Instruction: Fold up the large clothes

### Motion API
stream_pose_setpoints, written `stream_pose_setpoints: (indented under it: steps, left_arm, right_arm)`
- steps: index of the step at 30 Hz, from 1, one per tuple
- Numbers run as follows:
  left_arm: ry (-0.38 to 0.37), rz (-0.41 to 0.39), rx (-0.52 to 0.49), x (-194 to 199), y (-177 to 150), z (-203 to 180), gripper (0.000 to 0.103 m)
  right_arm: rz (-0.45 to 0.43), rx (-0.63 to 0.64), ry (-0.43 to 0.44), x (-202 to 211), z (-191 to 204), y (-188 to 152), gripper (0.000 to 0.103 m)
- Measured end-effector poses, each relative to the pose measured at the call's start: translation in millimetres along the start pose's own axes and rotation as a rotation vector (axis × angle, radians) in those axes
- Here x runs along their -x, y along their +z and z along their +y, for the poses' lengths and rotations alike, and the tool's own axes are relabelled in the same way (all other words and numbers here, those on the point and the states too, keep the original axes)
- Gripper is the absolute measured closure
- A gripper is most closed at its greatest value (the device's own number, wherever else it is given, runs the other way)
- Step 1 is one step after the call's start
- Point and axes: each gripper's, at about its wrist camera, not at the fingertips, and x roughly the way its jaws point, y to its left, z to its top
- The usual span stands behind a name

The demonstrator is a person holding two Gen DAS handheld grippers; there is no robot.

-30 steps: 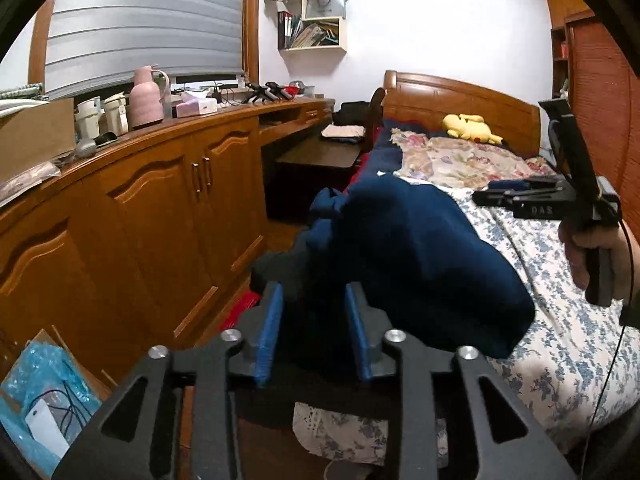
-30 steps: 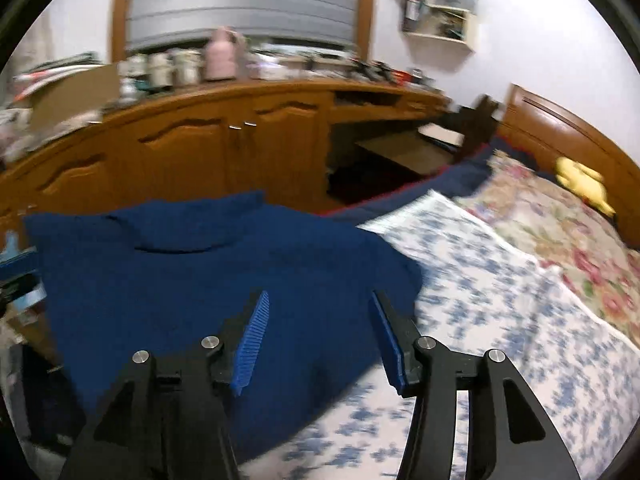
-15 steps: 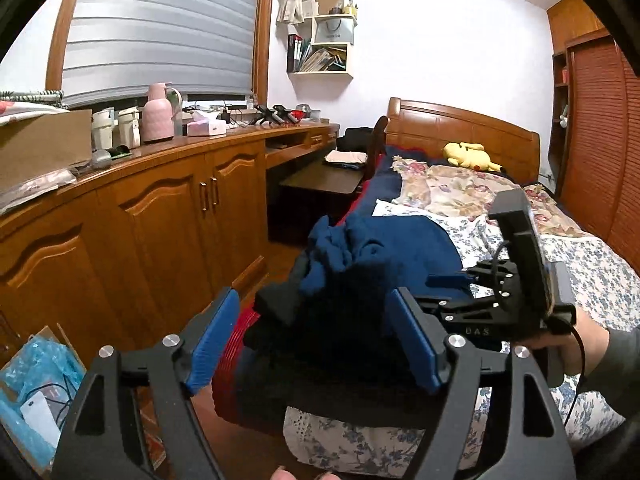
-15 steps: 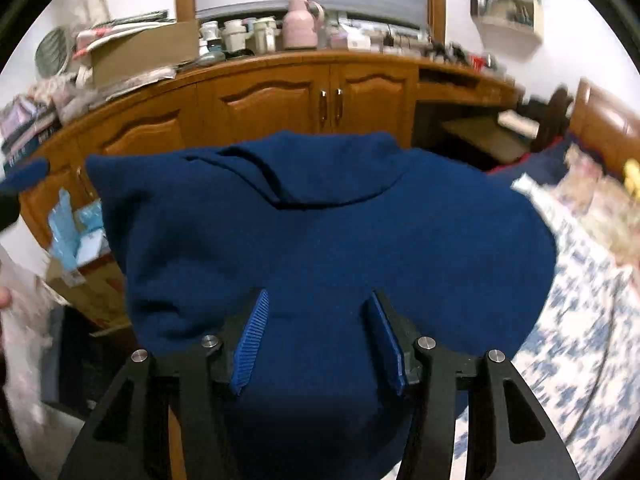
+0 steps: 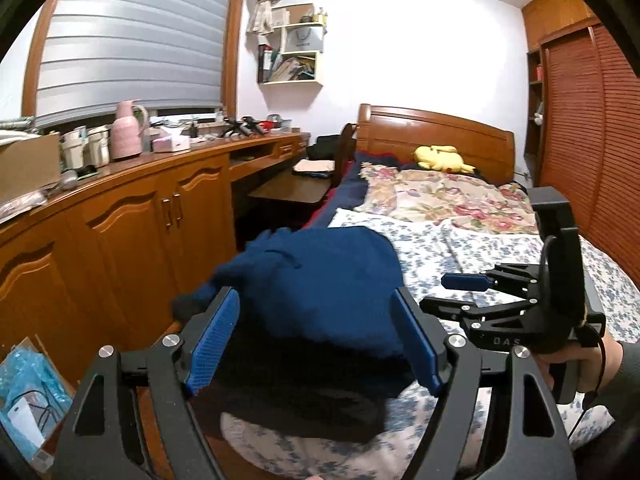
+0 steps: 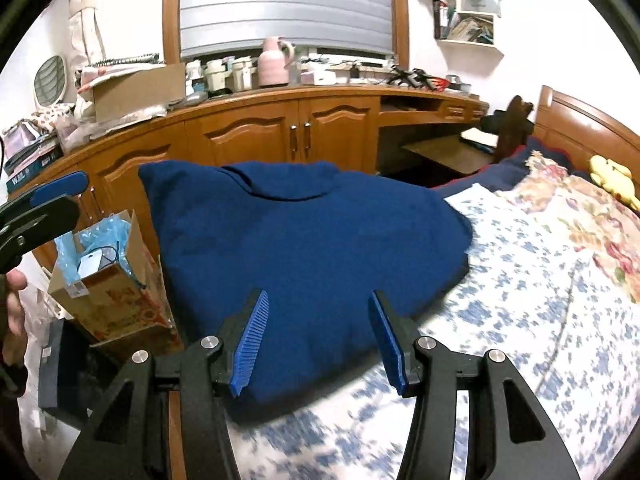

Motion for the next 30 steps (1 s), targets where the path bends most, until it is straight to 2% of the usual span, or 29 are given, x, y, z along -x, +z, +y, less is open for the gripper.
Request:
stream_pose_setpoints:
  steps: [8,18,22,25,30]
  left_arm:
    - [-0.077,0.005,-0.051,-13.7,1.8,-64.3,0.025]
    - [-0.19,0.028,-0.099,-27.4,-7.3,-152.4,0.025]
    - [-0.231,0.033,-0.122,-25.6,-15.2,-193.9,0.025]
    - [-0.239,0.041,-0.155,-24.3,-21.1,-221.9,0.025]
    - [-0.285,0.045,-0.196,-15.0,-34.7,-265.5,0.025]
  right_arm:
    - [-0.044,-0.037,-0.055,55.9,-14.9,-29.1,0.048]
    - [-0.071,-0.097,-0.141,121.1,-20.7,-80.3,0.036]
    - [-0.077,-0.124,-0.219,153.9,-24.4,-105.1,0.033]
    - [-0.084,-0.157,-0.27,178.5,-22.6,-125.2,0.022]
    - [-0.097,-0.216,-0.349,220.8,-12.9,-150.8,0.018]
